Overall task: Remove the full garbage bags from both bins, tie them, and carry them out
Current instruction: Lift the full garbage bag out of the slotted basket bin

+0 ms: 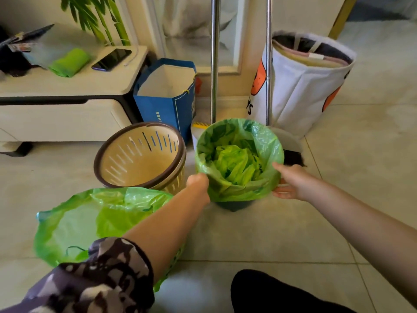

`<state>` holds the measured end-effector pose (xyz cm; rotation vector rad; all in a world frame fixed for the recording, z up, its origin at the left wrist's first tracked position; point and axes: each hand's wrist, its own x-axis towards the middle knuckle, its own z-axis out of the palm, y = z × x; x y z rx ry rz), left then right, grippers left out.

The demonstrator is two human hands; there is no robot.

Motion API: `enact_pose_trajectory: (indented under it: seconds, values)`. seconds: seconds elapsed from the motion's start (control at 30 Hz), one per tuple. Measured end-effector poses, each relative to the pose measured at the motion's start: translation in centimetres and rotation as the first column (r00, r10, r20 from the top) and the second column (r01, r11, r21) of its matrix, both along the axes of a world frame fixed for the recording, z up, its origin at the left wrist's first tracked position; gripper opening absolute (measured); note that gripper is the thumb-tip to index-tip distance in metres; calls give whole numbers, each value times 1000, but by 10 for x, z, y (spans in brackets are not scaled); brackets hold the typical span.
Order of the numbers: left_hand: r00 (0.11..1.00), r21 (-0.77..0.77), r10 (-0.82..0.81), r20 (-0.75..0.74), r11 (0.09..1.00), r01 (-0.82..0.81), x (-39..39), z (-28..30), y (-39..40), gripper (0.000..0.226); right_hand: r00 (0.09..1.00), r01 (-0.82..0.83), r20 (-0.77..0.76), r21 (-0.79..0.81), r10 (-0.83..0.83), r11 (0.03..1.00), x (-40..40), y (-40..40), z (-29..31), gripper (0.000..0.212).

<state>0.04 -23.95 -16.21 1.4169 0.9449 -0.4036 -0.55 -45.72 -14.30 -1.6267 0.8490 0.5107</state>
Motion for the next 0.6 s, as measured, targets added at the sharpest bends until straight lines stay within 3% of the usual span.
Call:
enact_pose_trajectory:
  seconds: [0.2,0.4,0.6]
  values:
    - [998,-65,47,-40,997,-49,-4,-19,-5,34,999,26,44,56,-29,998,5,-4,-7,14]
    - [999,-63,25,22,998,-24,1,-9,1,27,995,-14,94,-81,22,997,14,-12,4,11]
    - [988,-29,57,142,998,-53,20,9,15,20,979,66,201,-156,-33,986,32,-13,15,16]
